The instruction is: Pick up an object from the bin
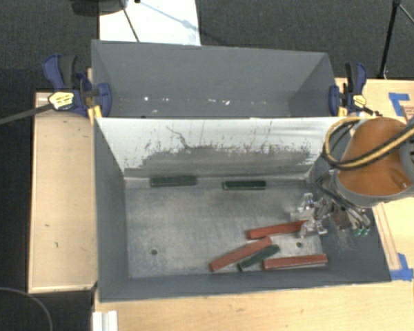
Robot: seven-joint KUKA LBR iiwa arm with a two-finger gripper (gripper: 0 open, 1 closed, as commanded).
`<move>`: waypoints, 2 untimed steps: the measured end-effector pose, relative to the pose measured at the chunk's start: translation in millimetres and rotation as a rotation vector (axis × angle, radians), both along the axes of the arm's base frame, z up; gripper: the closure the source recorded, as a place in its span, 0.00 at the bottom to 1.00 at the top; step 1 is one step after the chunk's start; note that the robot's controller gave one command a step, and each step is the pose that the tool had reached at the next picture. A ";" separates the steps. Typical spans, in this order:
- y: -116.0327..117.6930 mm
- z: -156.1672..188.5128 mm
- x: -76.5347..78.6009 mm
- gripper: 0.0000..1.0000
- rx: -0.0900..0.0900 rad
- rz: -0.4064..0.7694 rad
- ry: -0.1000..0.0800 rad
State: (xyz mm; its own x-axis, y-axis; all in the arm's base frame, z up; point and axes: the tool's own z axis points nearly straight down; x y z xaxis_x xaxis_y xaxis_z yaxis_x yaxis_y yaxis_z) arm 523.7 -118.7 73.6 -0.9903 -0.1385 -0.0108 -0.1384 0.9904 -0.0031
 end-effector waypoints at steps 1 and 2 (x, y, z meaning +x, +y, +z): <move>-0.1 0.0 0.0 1.00 0.000 -0.002 0.000; -14.1 -0.2 -16.0 1.00 0.001 0.083 -0.003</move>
Offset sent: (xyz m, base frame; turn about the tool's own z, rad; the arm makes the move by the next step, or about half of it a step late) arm -0.0247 -0.0197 -0.0036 -0.0934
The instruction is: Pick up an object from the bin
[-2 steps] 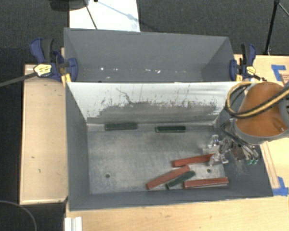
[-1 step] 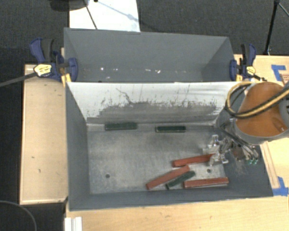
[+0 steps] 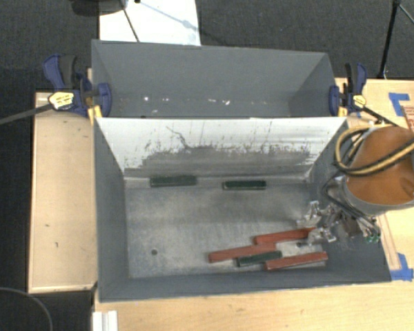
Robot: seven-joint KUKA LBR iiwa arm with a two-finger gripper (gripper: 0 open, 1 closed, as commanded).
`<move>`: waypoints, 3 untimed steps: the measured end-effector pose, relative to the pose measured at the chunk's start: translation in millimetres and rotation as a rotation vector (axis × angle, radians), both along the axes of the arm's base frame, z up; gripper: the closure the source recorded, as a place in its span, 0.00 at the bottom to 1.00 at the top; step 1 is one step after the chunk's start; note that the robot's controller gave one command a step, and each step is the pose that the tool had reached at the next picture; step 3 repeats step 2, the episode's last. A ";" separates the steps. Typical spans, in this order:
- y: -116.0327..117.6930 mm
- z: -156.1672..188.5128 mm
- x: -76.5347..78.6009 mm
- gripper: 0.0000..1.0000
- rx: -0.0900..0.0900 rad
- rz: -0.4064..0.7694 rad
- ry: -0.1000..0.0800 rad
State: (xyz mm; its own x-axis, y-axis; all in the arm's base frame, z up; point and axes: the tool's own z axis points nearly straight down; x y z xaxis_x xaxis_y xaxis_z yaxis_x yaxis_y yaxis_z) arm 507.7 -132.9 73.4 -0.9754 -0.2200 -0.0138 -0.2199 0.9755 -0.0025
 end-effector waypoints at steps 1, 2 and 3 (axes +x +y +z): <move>37.9 216.9 37.3 1.00 0.000 0.017 0.013; 40.7 232.1 40.2 1.00 0.000 0.018 0.012; 40.7 232.1 40.2 1.00 0.000 0.018 0.012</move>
Offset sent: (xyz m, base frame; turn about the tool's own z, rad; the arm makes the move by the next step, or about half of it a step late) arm 0.0000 0.0000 0.0000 0.0000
